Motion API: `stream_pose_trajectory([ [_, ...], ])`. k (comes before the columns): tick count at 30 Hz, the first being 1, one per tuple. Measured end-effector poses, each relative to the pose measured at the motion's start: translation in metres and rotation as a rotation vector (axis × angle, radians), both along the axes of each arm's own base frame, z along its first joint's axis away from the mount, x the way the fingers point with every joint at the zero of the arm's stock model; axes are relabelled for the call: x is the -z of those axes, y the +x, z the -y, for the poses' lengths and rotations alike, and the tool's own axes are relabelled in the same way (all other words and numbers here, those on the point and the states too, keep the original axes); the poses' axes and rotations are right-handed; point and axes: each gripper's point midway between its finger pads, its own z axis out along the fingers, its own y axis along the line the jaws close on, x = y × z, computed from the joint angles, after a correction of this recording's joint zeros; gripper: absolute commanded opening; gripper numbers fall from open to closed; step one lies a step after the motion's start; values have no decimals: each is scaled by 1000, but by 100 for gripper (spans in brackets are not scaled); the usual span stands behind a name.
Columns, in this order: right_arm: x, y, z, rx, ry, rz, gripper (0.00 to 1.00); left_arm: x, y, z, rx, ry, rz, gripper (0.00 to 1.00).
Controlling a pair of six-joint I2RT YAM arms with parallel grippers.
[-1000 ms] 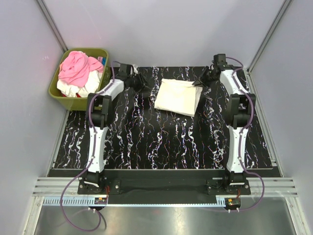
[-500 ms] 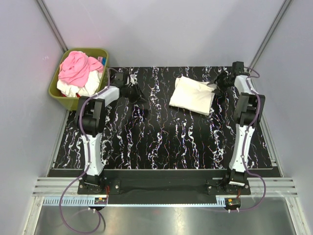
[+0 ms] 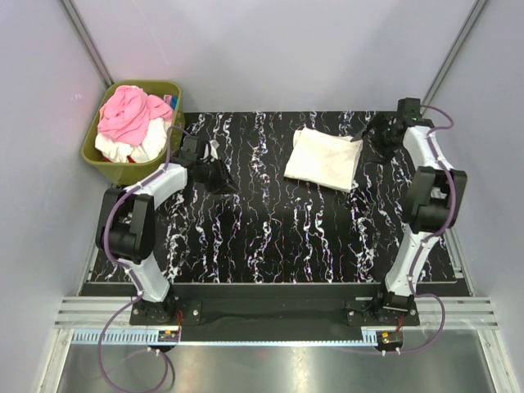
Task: Fold and stack the t-shirts
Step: Fold the tshirt, then neatly place the folded tshirt to the corner
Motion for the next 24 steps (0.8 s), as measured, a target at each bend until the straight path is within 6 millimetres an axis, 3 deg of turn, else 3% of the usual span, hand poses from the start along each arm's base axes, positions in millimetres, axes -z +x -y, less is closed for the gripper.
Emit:
stream_pose_trajectory([
  [4, -3, -46, -6, -14, -4, -15, 88, 11, -43, -10, -5, 32, -26, 27],
  [9, 39, -70, -13, -40, 24, -105, 80, 40, -96, -19, 0, 60, -82, 27],
  [14, 87, -49, -15, -64, 65, -151, 73, 74, -130, -23, -1, 66, -140, 22],
  [19, 89, -16, -17, -72, 99, -101, 65, 75, -119, -22, -4, 60, -78, 16],
  [23, 94, -3, -12, -67, 102, -83, 44, 77, -113, -21, -12, 57, -39, 11],
  [24, 95, -2, -11, -64, 103, -82, 33, 77, -113, -21, -14, 56, -31, 11],
])
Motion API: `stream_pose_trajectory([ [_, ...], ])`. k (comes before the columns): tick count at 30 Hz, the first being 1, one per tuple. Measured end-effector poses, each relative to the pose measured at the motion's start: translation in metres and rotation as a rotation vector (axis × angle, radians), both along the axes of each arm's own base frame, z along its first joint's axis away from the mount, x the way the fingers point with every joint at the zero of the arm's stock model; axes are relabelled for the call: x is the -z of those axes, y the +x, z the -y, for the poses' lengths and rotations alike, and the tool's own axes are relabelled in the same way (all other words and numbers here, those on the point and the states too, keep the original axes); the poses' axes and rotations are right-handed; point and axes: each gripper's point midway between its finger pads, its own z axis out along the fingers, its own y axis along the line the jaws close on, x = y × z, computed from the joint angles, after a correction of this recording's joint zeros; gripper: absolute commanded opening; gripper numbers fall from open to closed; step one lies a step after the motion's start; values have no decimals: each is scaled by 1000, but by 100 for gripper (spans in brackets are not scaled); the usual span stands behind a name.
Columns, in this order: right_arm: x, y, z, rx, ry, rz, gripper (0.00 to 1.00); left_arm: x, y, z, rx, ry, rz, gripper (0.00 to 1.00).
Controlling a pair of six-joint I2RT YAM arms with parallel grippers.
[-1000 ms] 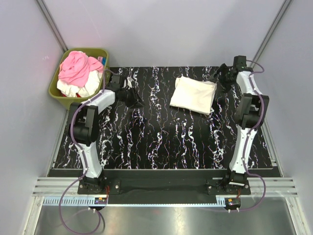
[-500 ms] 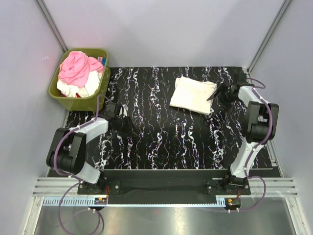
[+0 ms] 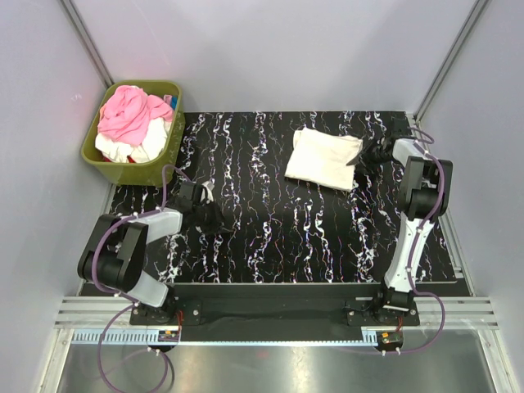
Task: Fold and stack the t-shirts
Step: Neatly place the folded tshirt to the corner
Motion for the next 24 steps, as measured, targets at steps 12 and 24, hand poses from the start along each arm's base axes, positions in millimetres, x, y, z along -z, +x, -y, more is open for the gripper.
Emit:
stream_pose_trajectory([
  [12, 6, 31, 45, 16, -149, -5, 0, -1, 26, 30, 25, 136, 104, 7],
  [24, -4, 82, 167, 128, -476, 44, 1, -1, 31, 39, 20, 195, 183, 7],
])
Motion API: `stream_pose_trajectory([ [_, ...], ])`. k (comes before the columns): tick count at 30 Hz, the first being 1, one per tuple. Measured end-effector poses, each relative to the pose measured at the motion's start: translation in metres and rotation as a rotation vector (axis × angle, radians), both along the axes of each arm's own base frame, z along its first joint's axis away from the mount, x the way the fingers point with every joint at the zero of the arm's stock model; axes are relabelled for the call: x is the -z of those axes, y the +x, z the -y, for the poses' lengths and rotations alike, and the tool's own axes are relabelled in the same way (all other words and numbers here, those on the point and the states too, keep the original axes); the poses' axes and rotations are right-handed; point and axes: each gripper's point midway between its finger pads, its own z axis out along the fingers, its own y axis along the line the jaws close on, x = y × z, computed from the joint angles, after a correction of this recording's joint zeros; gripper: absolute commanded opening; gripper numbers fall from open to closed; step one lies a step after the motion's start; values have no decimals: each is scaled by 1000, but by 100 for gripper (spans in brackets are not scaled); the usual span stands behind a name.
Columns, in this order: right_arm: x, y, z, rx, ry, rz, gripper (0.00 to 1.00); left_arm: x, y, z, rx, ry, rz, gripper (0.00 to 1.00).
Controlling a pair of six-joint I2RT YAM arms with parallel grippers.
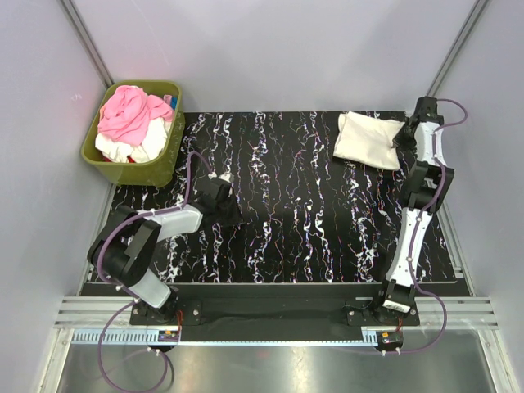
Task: Fold and stack the t-shirts
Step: Neatly place the folded tshirt to the corner
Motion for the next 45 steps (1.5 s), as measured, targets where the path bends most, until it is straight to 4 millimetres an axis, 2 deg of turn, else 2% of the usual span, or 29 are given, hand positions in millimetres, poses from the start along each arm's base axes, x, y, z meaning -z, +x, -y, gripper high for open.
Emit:
stream_pose_trajectory([
  [3, -2, 1, 21, 23, -59, 7, 6, 0, 0, 0, 0, -3, 7, 6],
  [6, -6, 4, 38, 44, -111, 26, 16, 0, 0, 0, 0, -4, 7, 5],
  [7, -8, 6, 44, 52, -129, 36, 29, -1, 0, 0, 0, -4, 8, 5],
  [9, -12, 10, 56, 77, -163, 56, 46, -1, 0, 0, 0, -5, 8, 5],
  [10, -16, 14, 64, 93, -178, 78, 77, -1, 0, 0, 0, -5, 8, 5],
  [12, -24, 18, 80, 132, -202, 116, 91, -1, 0, 0, 0, -5, 8, 4],
  [14, -33, 19, 97, 168, -219, 145, 95, -1, 1, 0, 0, -6, 9, 4],
  [15, -36, 19, 103, 175, -223, 156, 95, -1, 1, 0, -1, -6, 9, 4],
  [17, -40, 18, 102, 172, -216, 162, 96, -1, 1, 0, -1, -7, 9, 4],
  [19, -43, 14, 92, 168, -189, 161, 96, -1, 1, 0, -1, -8, 10, 3],
  [21, -48, -3, 79, 167, -144, 134, 96, -1, 2, 0, -2, -9, 13, 3],
  [26, -102, -51, 45, 173, -65, 167, 94, -1, 4, -1, -8, -14, 21, 2],
  [27, -115, -61, 37, 169, -53, 184, 91, -1, 4, -1, -9, -18, 24, 2],
  [29, -137, -77, 15, 145, -27, 222, 74, -1, 5, -2, -13, -25, 28, 2],
  [30, -142, -85, -1, 125, -1, 230, 60, -1, 6, -3, -15, -29, 31, 2],
  [31, -145, -90, -17, 96, 23, 238, 54, -1, 6, -3, -16, -32, 34, 2],
  [34, -127, -98, -66, 12, 107, 202, 35, -1, 7, -5, -23, -41, 39, 2],
  [38, -68, -104, -117, -84, 188, 51, 31, -1, 7, -8, -30, -49, 47, 1],
  [42, -21, -103, -135, -119, 223, -77, 29, -1, 7, -14, -49, -57, 55, 1],
  [45, -4, -94, -131, -116, 220, -123, 30, -1, 7, -17, -59, -63, 57, 1],
])
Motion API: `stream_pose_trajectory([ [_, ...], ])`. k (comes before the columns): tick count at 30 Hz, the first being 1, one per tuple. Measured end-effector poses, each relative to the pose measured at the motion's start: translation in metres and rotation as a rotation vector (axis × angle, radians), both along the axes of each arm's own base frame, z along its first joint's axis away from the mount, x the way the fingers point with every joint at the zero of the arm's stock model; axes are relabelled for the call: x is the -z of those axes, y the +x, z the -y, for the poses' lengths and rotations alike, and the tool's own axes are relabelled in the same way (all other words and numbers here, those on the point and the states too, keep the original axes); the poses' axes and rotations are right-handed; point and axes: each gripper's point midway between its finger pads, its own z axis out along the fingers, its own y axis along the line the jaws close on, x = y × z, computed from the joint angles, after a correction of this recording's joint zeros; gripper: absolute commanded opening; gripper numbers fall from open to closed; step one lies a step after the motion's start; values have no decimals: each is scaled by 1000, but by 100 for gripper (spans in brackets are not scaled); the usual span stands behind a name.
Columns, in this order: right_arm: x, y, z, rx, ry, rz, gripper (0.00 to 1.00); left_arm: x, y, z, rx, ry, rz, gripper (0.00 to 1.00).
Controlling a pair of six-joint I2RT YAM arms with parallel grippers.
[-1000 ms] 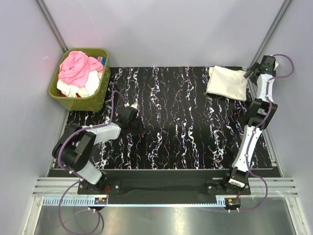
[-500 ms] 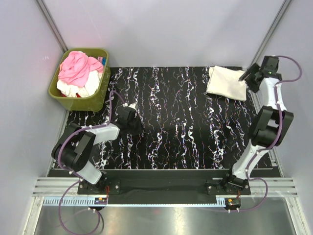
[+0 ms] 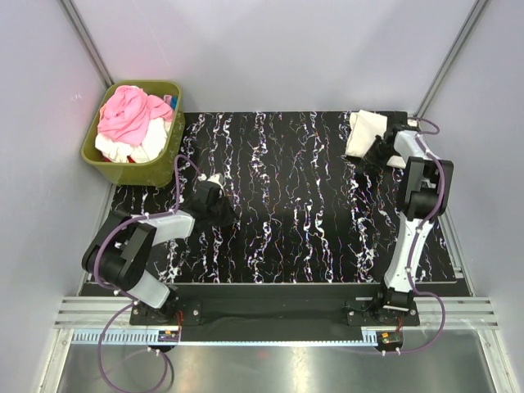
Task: Fold and stack the t-shirts
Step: Neatly place the folded tshirt to the corner
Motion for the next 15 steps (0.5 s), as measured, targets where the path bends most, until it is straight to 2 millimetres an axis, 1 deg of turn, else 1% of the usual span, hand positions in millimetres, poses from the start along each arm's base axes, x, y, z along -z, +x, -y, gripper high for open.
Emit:
stream_pose_trajectory([
  [3, 3, 15, 13, 1, -59, -12, 31, 0, 1, -1, -5, -8, 1, 1],
  [8, -4, 46, 37, -2, -158, 16, 32, 0, 1, -2, -6, -15, -1, 1],
  [11, -1, 53, 51, 5, -192, 6, 32, 0, 1, -2, -7, -17, -2, 1],
  [15, 5, 49, 78, 33, -238, -32, 33, 0, 1, -2, -7, -18, -2, 1],
])
